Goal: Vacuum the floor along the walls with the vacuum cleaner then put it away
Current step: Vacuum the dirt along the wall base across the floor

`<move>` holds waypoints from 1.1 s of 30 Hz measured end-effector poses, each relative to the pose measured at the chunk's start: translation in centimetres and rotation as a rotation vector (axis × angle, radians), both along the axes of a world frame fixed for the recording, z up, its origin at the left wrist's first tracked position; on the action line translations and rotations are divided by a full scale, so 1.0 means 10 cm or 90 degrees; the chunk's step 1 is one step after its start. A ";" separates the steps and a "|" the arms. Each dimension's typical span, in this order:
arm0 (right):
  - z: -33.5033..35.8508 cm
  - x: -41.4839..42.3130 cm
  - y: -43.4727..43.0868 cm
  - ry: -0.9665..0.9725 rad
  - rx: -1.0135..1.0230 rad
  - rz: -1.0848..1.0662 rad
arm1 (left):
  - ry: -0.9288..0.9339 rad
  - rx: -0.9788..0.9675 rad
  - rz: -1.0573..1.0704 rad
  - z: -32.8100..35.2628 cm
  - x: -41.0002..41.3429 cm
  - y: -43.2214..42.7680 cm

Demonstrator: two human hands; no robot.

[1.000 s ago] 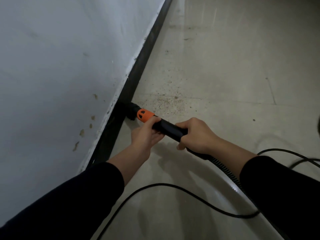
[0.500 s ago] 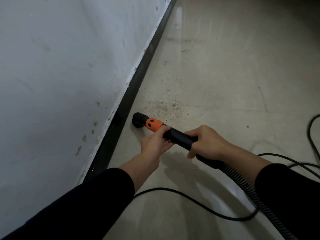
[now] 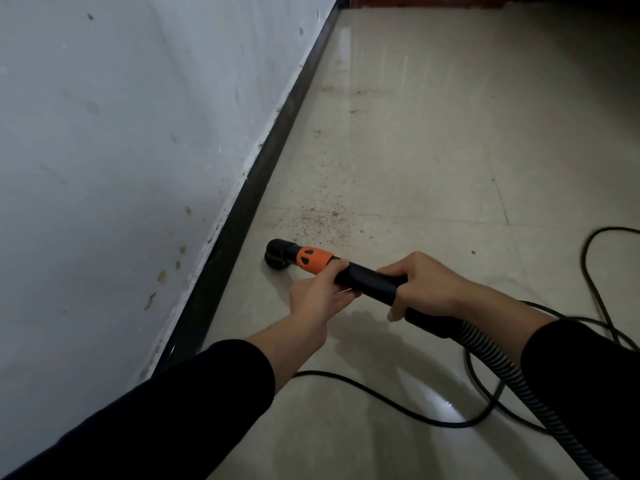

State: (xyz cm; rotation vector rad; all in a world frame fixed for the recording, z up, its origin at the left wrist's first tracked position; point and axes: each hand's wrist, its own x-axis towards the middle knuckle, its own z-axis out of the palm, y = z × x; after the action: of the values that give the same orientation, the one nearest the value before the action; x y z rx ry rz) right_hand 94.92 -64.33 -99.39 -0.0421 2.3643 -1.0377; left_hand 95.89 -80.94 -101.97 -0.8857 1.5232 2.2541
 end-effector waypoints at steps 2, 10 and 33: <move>0.01 0.01 0.03 -0.001 0.002 -0.004 | 0.003 0.003 -0.004 0.01 0.01 0.03; 0.05 0.08 0.20 -0.004 0.010 -0.023 | 0.007 0.013 -0.024 0.01 0.06 0.20; 0.16 0.40 0.83 -0.008 0.040 -0.111 | -0.007 0.046 -0.085 0.07 0.17 0.87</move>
State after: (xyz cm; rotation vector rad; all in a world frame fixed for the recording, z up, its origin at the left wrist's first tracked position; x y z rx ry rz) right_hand 98.88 -56.00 -97.81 0.1964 2.4211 -1.0385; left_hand 97.61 -72.21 -101.31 -0.7507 1.4406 2.1905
